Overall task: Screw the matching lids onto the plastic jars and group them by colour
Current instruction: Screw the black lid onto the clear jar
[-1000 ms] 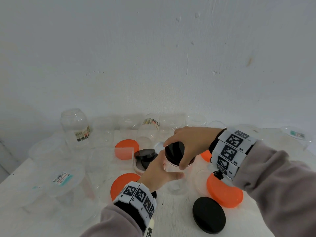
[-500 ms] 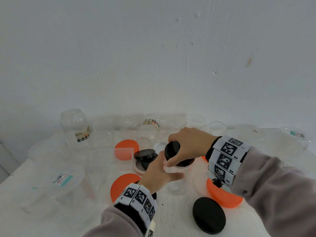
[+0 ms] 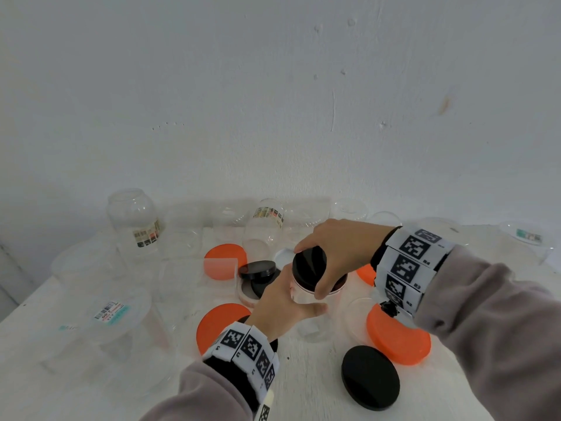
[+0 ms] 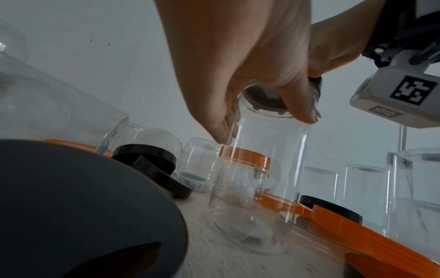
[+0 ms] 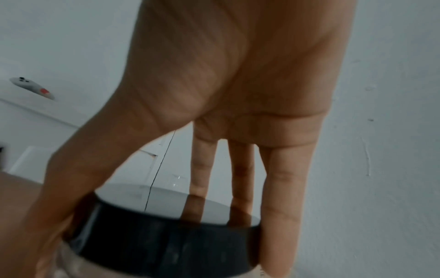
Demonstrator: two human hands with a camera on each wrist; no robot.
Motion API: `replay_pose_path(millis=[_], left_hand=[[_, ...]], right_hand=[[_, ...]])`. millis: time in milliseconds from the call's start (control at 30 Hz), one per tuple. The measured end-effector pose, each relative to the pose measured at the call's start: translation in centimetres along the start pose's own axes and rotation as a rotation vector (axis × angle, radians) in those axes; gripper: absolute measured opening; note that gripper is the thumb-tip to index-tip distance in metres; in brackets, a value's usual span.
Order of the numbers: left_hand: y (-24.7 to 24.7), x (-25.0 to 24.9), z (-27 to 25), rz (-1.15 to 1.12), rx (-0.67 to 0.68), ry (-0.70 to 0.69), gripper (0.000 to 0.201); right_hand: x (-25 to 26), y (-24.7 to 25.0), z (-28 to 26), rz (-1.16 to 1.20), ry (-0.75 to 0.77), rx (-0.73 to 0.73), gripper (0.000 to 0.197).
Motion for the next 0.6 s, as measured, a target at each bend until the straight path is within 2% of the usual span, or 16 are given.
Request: replay_pose_path(millis=[200, 333, 400, 500, 600], left_hand=[[-0.2, -0.2, -0.1, 0.016, -0.013, 0.013, 0.077], [-0.1, -0.1, 0.0, 0.033, -0.016, 0.017, 0.071], [0.0, -0.1, 0.0, 0.032, -0.004, 0.017, 0.072], [0.0, 0.0, 0.1, 0.020, 0.009, 0.019, 0.078], [-0.1, 0.0, 0.1, 0.013, -0.007, 0.011, 0.077]], right_hand=[[-0.5, -1.3, 0.1, 0.033, -0.036, -0.156, 0.061], [-0.1, -2.1, 0.3, -0.001, -0.104, -0.221, 0.063], [0.0, -1.6, 0.2, 0.013, -0.143, -0.140, 0.066], [0.0, -0.3, 0.0, 0.080, -0.160, 0.076, 0.080], [0.2, 0.2, 0.0, 0.052, -0.102, 0.134, 0.087]])
Point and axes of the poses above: each hand's wrist, its own z-axis towards the middle knuckle, its own y-axis out of the back of the hand, x = y × z, the point moved 1 cm from there along z, towards the middle knuckle, and after that the axes turned 14 degrees about z, right-handed, at the moved point
